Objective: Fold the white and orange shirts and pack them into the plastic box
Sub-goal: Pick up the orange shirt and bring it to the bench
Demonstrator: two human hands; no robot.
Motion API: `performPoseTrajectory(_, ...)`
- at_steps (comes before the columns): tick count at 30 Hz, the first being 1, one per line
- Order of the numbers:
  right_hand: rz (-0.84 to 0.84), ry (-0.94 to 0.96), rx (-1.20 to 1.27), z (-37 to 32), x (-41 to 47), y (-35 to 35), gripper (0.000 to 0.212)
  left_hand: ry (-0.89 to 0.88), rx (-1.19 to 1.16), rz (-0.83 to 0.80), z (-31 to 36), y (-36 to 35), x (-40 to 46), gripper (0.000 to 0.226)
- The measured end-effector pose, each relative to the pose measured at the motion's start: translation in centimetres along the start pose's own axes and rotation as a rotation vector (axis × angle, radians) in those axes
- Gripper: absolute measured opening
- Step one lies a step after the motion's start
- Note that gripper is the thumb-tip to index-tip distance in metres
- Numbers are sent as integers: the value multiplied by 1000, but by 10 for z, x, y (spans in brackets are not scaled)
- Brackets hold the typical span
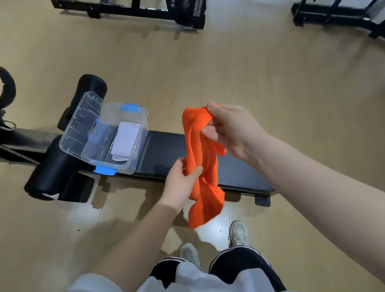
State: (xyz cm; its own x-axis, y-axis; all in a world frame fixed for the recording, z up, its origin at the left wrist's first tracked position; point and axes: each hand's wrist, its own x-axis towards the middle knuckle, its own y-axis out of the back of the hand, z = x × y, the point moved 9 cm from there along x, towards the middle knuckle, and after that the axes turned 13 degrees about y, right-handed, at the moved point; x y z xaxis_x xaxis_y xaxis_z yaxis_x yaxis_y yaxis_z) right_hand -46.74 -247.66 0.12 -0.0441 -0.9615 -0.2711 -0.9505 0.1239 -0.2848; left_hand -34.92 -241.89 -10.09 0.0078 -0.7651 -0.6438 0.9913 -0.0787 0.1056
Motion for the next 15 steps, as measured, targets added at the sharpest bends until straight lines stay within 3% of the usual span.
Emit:
performPoseTrajectory(2,51,60,62,-10,7,7,21,-56,68,57,13,4,0,15)
performPoseTrajectory(4,91,138,50,-14,16,20,21,-55,-18,42,24,6,-4,17)
performPoseTrajectory(6,70,178,-180,0,18,32,10,31,-269,-74,32,3,-5,21)
performPoseTrajectory(8,31,163,-485,29,7,43,22,98,-476,-191,44,-2,-5,28)
performPoseTrajectory(10,30,118,-601,60,-13,54,21,144,-583,-224,54,-4,-4,31)
performPoseTrajectory(12,-4,17,-533,90,-34,64,21,181,-627,-241,61,-10,-2,30)
performPoseTrajectory(15,-123,-48,-408,123,-49,66,43,201,-632,-276,70,-19,-6,34)
